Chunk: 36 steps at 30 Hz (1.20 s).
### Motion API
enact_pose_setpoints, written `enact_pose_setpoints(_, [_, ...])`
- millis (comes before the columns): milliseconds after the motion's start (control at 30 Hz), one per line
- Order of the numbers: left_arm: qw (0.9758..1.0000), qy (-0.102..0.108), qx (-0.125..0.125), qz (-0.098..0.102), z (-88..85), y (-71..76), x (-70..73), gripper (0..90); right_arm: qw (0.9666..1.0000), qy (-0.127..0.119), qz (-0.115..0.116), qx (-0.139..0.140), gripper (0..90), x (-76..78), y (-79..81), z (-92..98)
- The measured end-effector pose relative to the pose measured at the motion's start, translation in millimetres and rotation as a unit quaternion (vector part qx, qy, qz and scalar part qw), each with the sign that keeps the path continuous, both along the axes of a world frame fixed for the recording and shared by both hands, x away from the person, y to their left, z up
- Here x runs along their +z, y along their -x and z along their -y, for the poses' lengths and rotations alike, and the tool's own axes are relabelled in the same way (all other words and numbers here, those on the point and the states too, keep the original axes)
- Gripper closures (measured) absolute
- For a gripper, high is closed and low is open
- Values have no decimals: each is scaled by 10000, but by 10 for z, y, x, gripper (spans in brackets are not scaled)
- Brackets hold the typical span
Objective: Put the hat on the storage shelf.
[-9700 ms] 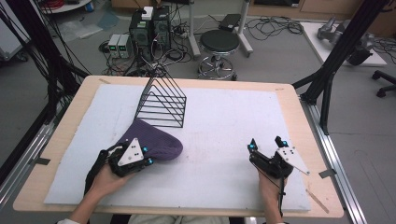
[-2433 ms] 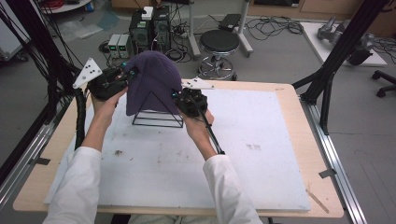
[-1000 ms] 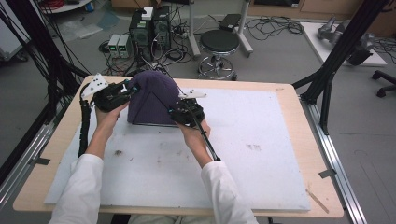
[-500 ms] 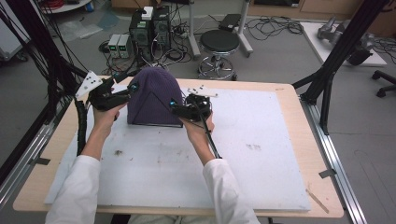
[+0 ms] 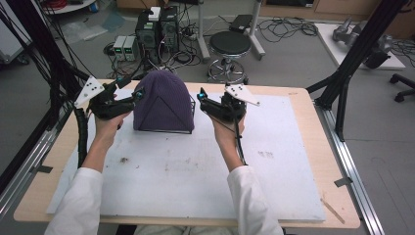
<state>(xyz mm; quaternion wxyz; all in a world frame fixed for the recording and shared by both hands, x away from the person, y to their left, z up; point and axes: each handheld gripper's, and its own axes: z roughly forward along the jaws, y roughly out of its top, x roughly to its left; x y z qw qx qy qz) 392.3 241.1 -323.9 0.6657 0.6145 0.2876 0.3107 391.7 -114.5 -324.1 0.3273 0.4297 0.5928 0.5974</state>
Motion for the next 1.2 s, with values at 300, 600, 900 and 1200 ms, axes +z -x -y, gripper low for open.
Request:
enact_pose_setpoints(300, [9999, -109, -11, 84, -6, 183, 99, 292, 9997, 88, 66, -207, 120, 19, 171, 454])
enact_pose_setpoints(600, [9994, -357, 1, 47, -55, 374, 47, 267, 9994, 93, 65, -334, 121, 52, 440, 842])
enact_pose_setpoints(900, [9993, -352, 8, 88, -216, 613, -54, 249, 9974, 496, -51, -517, 121, 19, 655, 1105])
enact_pose_setpoints(1200, [9992, -402, 46, -27, -299, 820, -264, 245, 9962, 567, -228, -619, 121, -187, 789, 1287])
